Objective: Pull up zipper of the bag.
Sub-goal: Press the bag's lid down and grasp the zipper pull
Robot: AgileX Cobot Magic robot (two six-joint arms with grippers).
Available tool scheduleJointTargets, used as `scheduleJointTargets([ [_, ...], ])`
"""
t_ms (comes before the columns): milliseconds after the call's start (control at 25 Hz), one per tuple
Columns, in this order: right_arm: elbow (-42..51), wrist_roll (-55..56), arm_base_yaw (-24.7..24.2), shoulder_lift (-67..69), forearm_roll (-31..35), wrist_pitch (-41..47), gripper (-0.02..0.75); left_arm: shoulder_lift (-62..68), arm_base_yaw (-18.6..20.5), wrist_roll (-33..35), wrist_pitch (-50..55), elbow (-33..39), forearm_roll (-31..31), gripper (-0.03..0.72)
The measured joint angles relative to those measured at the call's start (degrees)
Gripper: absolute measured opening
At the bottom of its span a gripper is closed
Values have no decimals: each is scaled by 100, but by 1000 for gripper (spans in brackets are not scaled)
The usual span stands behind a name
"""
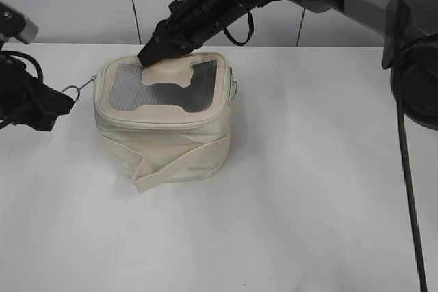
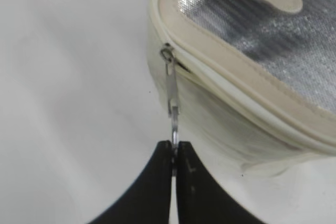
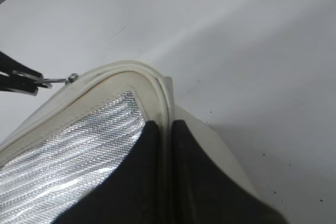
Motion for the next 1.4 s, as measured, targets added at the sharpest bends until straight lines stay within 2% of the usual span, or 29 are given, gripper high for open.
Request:
scheduleJointTargets([
  [440, 0, 228, 0, 0, 0, -26, 46, -951, 0, -682, 685, 925, -13, -3],
  [560, 0, 247, 0, 0, -2, -26, 46, -1015, -139, -732, 1000, 983, 7, -3],
  [680, 0, 271, 0, 0, -2, -21, 46, -1022, -705, -757, 818, 986, -146, -3],
  [800, 0, 282, 0, 0, -2, -21, 45, -925, -1608, -756, 279, 1009, -646, -3],
  [920, 0, 288, 0, 0, -2, -15, 45, -727, -2333, -756, -152, 942, -1022, -3],
  [1040, 0, 294, 0, 0, -2, 4, 45, -688, -2651, -771, -410, 877, -1169, -3],
  [1200, 0, 380, 0, 0, -2, 3, 48, -681, -2617, -830, -425, 852, -1168, 1],
  [1280, 0, 488, -11, 0, -2, -28, 102, -681, -2494, -1007, -244, 853, -1115, 37],
  [1400, -2, 600, -84, -55, -81, -32, 335, -721, -2185, -1453, 282, 853, -702, 211],
])
